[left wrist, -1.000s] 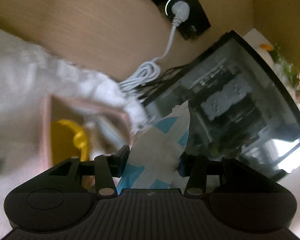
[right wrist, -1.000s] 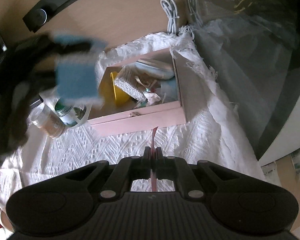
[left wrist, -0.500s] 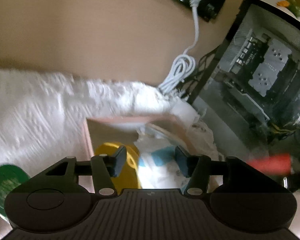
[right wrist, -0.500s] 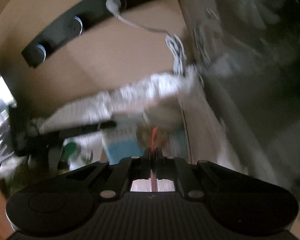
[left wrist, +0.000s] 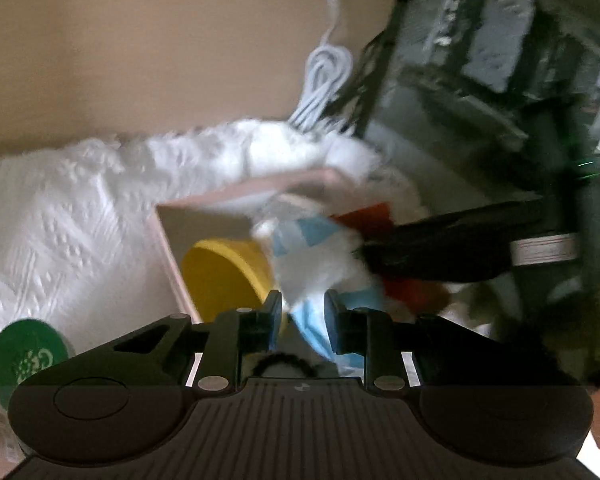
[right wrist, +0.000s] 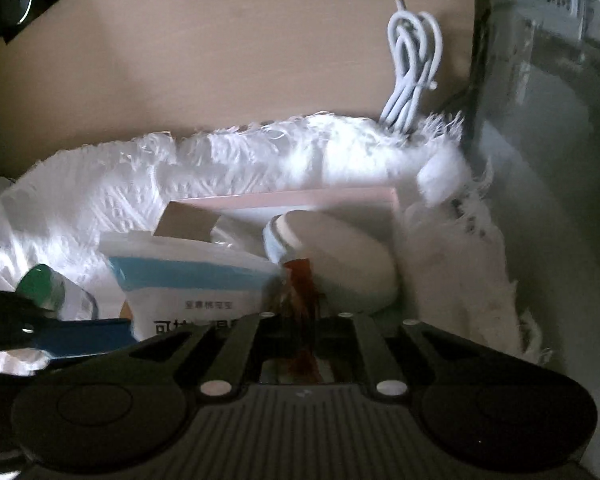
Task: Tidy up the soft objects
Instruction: 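Lower the blue packet and red packet into the pink box with both tools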
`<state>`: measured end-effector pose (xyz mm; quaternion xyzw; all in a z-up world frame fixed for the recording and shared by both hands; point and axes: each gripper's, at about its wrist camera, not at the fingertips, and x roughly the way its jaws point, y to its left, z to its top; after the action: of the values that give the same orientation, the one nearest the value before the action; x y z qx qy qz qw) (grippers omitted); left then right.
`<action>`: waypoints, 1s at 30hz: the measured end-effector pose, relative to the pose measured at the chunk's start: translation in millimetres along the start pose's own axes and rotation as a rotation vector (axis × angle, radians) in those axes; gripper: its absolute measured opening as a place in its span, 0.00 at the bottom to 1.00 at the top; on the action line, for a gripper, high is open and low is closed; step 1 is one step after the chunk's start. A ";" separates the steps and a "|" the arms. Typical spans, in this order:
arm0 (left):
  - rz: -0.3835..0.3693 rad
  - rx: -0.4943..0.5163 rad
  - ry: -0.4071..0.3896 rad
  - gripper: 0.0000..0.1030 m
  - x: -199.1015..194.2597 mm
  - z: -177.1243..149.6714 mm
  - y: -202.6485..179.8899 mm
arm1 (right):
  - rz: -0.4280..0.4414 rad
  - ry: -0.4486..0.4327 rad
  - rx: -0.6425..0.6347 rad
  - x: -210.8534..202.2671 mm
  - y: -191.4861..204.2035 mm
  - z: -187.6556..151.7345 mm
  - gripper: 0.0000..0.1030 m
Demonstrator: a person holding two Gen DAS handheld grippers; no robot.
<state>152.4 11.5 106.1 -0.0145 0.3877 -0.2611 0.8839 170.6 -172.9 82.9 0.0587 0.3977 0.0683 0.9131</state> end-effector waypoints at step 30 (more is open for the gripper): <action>-0.101 -0.125 -0.258 0.20 -83.8 3.0 4.1 | 0.114 -0.048 0.050 -42.8 -3.5 -11.8 0.28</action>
<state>109.2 54.1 164.0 -0.1222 0.2850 -0.2765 0.9096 133.4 -183.1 105.1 0.1058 0.3731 0.1086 0.9153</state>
